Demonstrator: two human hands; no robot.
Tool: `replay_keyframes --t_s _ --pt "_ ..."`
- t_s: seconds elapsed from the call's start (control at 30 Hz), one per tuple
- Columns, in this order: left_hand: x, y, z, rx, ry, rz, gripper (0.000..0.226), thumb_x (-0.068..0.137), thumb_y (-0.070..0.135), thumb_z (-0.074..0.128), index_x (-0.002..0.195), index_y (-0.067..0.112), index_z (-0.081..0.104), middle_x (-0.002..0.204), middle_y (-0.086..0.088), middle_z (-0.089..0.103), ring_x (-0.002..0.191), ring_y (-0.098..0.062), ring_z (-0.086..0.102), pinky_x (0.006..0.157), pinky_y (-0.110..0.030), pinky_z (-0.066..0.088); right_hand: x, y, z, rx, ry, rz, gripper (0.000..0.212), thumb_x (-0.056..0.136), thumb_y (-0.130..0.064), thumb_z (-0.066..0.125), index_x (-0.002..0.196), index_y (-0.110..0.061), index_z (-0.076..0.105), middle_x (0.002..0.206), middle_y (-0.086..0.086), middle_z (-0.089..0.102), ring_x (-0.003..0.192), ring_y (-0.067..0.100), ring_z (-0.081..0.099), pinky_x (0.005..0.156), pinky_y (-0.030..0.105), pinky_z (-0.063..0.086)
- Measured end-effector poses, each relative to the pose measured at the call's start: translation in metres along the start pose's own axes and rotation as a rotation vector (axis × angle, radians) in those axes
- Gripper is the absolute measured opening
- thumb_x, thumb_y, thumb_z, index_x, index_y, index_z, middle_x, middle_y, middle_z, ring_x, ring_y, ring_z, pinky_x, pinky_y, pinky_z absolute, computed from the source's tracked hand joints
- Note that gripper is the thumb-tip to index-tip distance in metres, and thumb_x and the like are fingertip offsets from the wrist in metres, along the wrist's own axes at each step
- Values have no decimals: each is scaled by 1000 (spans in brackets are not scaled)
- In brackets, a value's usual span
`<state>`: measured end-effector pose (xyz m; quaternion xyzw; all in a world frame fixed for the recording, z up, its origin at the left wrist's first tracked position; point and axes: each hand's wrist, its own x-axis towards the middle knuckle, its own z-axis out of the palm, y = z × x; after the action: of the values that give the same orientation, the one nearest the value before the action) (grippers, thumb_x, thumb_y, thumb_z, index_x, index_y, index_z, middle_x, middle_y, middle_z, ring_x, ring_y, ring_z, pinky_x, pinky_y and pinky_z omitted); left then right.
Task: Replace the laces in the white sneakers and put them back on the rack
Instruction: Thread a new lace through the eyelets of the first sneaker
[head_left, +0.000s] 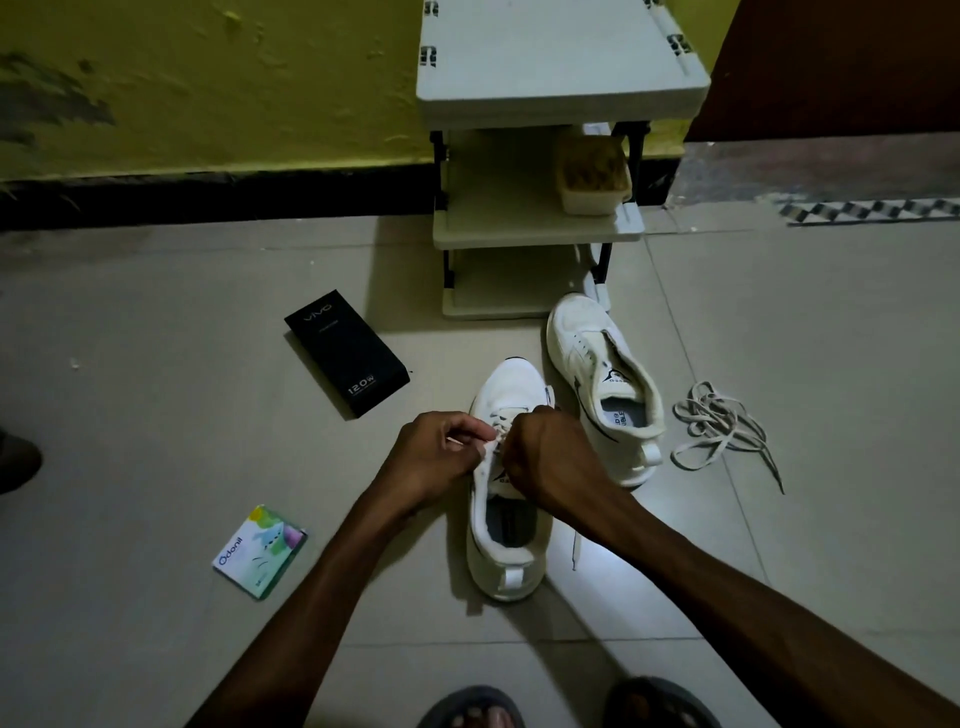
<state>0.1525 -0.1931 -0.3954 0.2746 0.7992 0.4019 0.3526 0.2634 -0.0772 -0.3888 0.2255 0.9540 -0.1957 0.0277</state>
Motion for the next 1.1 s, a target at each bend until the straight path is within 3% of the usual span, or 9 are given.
replay_keyframes --t_s 0.17,0.33,0.6,0.7,0.77,0.87,0.97,1.1 --pt "-1 6 2 70 38 5 21 86 10 64 95 24 76 93 9 74 84 -6 69 79 -19 51 0 2 3 102 -7 68 19 85 -22 60 78 -7 70 75 9 65 73 27 62 69 33 52" --pt "-1 0 5 -76 40 -62 19 84 7 68 92 22 77 90 2 76 88 -13 70 90 -35 56 -5 -2 6 74 32 36 16 85 -17 57 74 -8 64 82 14 62 82 29 56 69 30 36" --pt "2 -5 6 -183 31 -111 28 82 0 63 88 23 77 87 -5 76 88 -22 72 91 -44 56 1 4 5 114 -6 -16 26 84 -16 59 61 -5 66 60 7 55 53 17 44 58 29 39" --pt "2 -6 6 -167 39 -99 25 84 2 64 90 22 77 90 -3 76 89 -19 72 91 -40 57 -1 1 6 94 2 -18 26 83 -16 59 58 -10 58 59 2 46 55 16 38 63 28 32" --pt "1 -6 5 -137 42 -81 22 85 4 65 93 21 77 91 -1 76 89 -17 71 90 -37 57 -3 -1 8 77 27 -9 24 84 -20 58 60 -16 54 63 5 51 60 19 40 65 28 31" --pt "2 -7 6 -155 27 -99 23 84 4 65 92 22 77 91 -1 76 90 -18 71 91 -38 56 -3 3 8 130 52 19 30 88 -23 56 59 -16 52 64 10 58 60 22 46 59 29 33" --pt "4 -7 7 -183 8 -127 24 85 3 64 92 23 76 90 -5 76 91 -22 71 91 -41 56 -2 7 3 211 23 29 35 91 -25 57 58 -15 48 57 4 48 58 23 47 49 30 29" --pt "4 -5 7 -272 -24 -162 23 89 -3 60 104 11 72 96 -15 73 86 -22 69 81 -29 57 1 4 5 101 9 51 26 91 -24 56 69 -11 64 72 10 60 70 25 58 59 30 37"
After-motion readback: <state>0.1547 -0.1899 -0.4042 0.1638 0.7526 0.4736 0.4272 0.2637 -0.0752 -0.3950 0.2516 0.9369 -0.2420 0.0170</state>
